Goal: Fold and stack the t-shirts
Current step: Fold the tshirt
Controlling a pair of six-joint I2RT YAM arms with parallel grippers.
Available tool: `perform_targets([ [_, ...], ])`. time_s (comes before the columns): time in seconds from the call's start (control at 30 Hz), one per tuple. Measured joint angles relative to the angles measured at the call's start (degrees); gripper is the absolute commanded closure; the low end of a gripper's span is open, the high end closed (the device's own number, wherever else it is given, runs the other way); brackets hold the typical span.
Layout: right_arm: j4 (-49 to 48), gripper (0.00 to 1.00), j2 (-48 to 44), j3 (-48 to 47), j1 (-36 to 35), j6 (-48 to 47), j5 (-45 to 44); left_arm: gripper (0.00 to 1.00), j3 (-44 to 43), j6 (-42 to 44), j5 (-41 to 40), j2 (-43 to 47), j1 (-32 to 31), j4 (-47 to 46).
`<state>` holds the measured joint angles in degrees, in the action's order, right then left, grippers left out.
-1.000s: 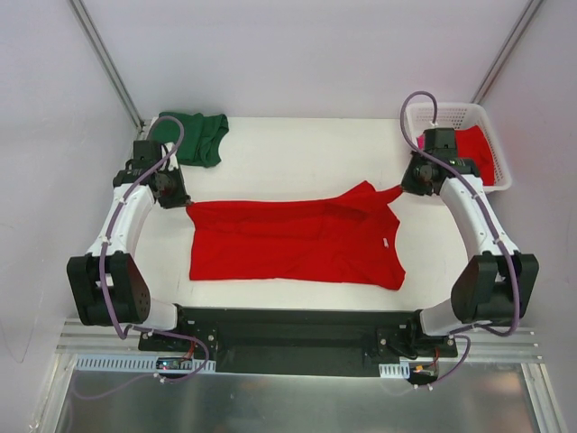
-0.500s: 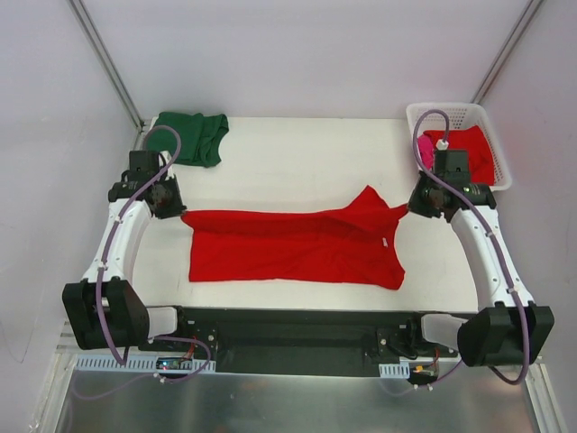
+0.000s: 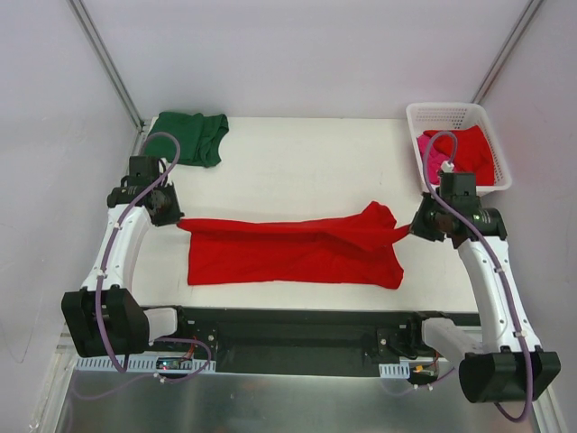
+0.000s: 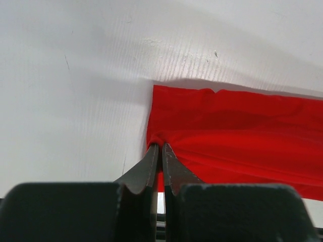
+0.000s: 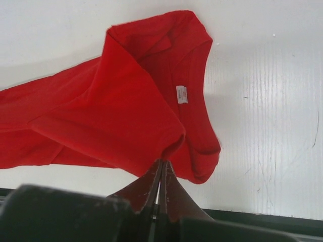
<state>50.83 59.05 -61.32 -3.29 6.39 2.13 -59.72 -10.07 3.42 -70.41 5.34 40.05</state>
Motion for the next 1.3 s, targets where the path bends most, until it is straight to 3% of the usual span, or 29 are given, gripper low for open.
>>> perform_targets([
  [0.67,11.7,0.99,-14.3,6.7,0.0,1.7,5.5,1.00,0.5,0.0,-2.3,-2.8,0.0,1.4],
  [1.3,14.3,0.99,-15.4,9.3,0.0,1.6,6.1,1.00,0.6,0.2,-2.3,-5.4,0.0,1.9],
])
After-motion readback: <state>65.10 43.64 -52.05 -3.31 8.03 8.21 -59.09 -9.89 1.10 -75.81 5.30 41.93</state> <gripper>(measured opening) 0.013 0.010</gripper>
